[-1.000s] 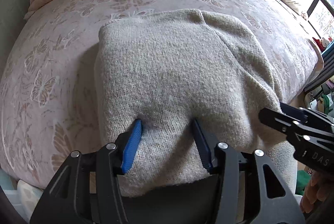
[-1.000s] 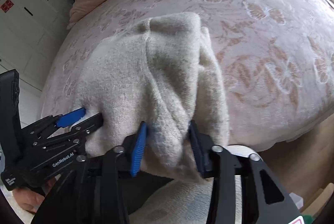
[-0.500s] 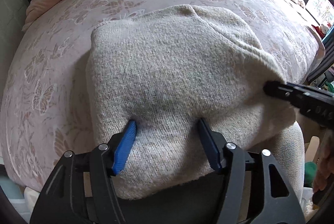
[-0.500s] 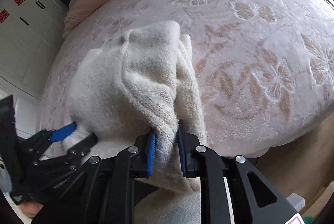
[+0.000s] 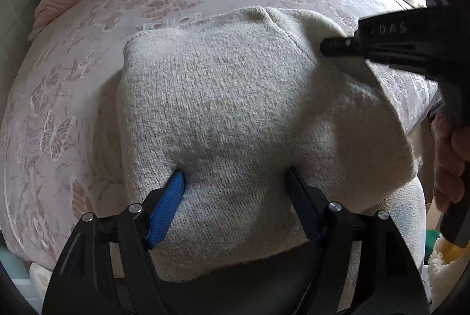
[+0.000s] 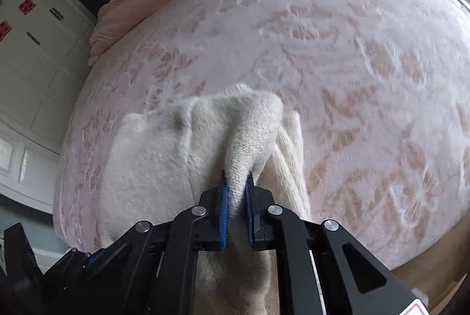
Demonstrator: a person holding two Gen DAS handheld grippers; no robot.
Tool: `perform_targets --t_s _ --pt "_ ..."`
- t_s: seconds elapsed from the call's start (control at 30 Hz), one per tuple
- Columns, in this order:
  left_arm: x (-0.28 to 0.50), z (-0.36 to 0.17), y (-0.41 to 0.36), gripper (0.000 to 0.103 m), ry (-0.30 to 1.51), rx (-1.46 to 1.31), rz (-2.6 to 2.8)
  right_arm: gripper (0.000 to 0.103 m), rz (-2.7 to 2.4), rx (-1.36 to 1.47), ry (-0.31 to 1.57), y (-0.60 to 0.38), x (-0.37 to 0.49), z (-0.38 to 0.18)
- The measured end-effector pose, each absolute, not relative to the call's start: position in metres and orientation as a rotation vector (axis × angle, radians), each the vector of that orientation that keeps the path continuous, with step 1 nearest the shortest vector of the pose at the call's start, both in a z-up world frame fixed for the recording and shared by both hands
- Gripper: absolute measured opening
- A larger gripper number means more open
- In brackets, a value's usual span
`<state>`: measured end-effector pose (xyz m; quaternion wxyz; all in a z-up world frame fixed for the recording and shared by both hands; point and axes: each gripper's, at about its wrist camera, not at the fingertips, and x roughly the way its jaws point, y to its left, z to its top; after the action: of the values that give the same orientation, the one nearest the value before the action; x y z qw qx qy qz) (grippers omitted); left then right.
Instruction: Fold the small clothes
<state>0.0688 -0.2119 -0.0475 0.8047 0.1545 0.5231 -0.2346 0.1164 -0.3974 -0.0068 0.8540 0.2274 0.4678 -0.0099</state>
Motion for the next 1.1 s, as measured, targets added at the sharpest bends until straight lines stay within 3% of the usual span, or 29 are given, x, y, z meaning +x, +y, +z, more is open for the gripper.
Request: perform_targets --t_s 0.13,0.23,0.27,0.37,0.53,0.63,0.67,0.73,0.93,1.1 --pt "0.074 -0.046 -0.211 0.069 1.121 0.295 -0.501 0.008 -0.009 0.366 0.899 -0.388 0.128 0.026" --pt "0.075 -0.048 -0.214 0.070 1.121 0.312 -0.502 0.010 -0.095 0.259 1.118 -0.388 0.159 -0.047" --pt "0.074 -0.048 -0.215 0.070 1.119 0.322 -0.508 0.009 -0.089 0.277 1.115 -0.391 0.156 -0.059" --pt "0.073 -0.049 -0.215 0.071 1.116 0.340 -0.508 0.015 -0.112 0.387 1.056 -0.402 0.143 -0.028" --pt "0.072 -0.049 -0.215 0.074 1.114 0.341 -0.509 0.016 -0.040 0.404 0.911 -0.384 0.089 0.038" --pt "0.071 -0.049 -0.214 0.074 1.113 0.340 -0.506 0.016 -0.017 0.338 1.037 -0.366 0.086 0.010" --pt "0.070 -0.048 -0.214 0.074 1.112 0.340 -0.505 0.010 -0.041 0.293 1.112 -0.362 0.089 -0.015" --pt "0.070 -0.048 -0.214 0.074 1.117 0.342 -0.516 0.009 -0.056 0.262 1.146 -0.361 0.086 -0.046" --pt "0.067 -0.046 -0.211 0.074 1.108 0.358 -0.502 0.010 -0.037 0.255 1.045 -0.351 0.075 0.019" --pt "0.066 -0.045 -0.213 0.074 1.115 0.353 -0.496 0.005 -0.052 0.275 1.186 -0.353 0.078 -0.047"
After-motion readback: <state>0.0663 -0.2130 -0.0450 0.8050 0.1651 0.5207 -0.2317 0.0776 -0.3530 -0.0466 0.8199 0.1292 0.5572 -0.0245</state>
